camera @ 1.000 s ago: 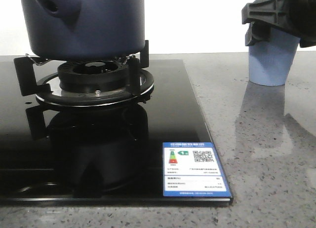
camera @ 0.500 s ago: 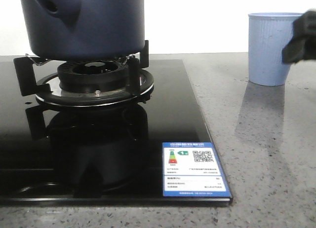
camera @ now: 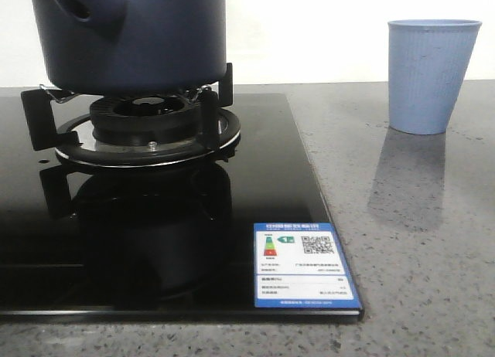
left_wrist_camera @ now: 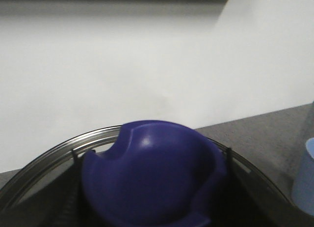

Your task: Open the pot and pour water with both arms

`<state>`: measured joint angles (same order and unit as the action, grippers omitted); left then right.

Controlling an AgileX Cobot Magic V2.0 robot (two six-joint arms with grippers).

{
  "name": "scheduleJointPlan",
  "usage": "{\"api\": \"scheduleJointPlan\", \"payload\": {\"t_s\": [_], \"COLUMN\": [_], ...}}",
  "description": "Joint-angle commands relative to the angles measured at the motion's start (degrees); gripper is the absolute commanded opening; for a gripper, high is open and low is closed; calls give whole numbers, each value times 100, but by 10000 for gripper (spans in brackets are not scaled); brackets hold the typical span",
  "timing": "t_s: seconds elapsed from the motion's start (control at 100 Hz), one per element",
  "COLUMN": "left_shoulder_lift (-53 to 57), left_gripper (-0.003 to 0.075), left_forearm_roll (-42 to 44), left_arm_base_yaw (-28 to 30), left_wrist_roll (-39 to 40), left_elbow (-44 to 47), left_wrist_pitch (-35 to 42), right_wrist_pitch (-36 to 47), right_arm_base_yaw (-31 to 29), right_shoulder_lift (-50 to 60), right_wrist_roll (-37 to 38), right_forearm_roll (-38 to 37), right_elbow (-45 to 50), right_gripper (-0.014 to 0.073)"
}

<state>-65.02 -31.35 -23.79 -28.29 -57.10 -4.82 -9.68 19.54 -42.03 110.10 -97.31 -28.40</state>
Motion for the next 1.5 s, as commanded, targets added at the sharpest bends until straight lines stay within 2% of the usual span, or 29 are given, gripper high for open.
{"api": "scheduleJointPlan", "payload": {"t_s": [0.0,0.16,0.35,1.38,1.49], "left_shoulder_lift": [-12,-334,-652,-1117,-1117], "left_gripper": [347,347,347,347,393], "left_forearm_roll": [-70,17,17,-37,-37], "left_arm_base_yaw": [-262,-601,-631,-692,-692], "left_wrist_roll": [-8,-8,-8,11,11], "left_elbow": [-209,-209,-209,-209,-209], "left_wrist_pitch": [695,1031,1324,1298,1274], "right_wrist_pitch": [-17,48,51,141,153], "right_arm_base_yaw": [-9,-9,-9,-9,-9], "right_shoulder_lift": [40,40,40,40,40], "right_wrist_roll": [-7,-7,-7,-7,-7], "right_forearm_roll": [-151,-151,-151,-151,-151], "right_elbow": [-123,-123,-123,-111,-99], "right_gripper": [566,563,563,563,563]}}
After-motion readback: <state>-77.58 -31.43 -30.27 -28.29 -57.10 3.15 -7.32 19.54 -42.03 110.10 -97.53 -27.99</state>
